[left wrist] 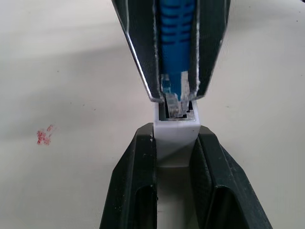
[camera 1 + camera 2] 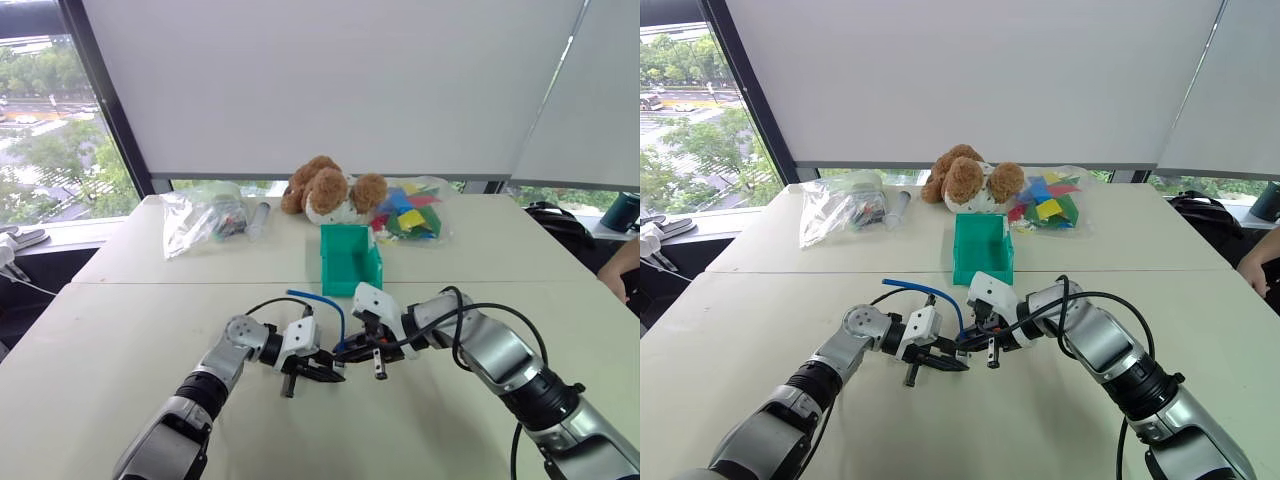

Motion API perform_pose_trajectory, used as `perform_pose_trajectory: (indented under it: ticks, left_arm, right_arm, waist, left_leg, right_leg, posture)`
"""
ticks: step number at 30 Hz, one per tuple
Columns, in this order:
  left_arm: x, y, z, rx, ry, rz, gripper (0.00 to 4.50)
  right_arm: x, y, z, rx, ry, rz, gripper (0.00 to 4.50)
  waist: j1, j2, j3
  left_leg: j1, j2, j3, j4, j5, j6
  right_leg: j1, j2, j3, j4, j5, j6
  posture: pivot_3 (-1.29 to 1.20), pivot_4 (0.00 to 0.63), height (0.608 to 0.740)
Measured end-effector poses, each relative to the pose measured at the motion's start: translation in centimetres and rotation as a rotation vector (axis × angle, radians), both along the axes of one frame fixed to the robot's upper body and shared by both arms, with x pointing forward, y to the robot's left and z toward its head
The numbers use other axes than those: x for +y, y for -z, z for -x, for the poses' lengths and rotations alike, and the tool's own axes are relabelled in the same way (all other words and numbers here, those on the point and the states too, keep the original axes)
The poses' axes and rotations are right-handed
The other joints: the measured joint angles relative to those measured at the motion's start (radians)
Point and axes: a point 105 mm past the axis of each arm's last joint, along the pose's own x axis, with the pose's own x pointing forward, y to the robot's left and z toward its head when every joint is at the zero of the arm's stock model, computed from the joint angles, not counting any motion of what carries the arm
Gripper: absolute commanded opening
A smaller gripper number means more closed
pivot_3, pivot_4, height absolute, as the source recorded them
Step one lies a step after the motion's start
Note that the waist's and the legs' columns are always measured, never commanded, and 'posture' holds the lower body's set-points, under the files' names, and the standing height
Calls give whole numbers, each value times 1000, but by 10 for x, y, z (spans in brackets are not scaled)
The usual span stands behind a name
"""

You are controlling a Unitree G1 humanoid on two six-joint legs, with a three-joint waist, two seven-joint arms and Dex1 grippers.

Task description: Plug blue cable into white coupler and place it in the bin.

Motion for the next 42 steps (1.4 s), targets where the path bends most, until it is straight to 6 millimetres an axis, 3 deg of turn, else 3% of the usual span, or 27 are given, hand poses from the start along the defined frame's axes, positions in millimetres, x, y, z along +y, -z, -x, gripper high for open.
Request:
perform_pose_trajectory:
  ticks: [16,25,42]
  left_arm:
    - [0,1,0,-1,1,-4,340]
    - [2,4,0,2,-13,-15,340]
    - [3,13,1,26,-37,-26,340]
  right_arm:
    - [3,9,2,-60,-61,52,0]
    - [2,18,-6,-21,-131,60,0]
    - [7,31,-7,5,-176,95,0]
  waist:
    - [0,0,-1]
    - [-4,0,-2]
    - [-18,-3,-33]
  left_leg:
    - [1,-1,0,0,0,0]
    - [16,1,0,-2,0,1]
    - [18,2,-1,-4,-1,2]
  right_leg:
    - [1,0,0,0,0,0]
    - [15,1,0,-2,0,0]
    - [17,0,0,-2,-2,-4]
  posture:
    - [0,150,740]
    - [0,150,740]
    - [0,150,740]
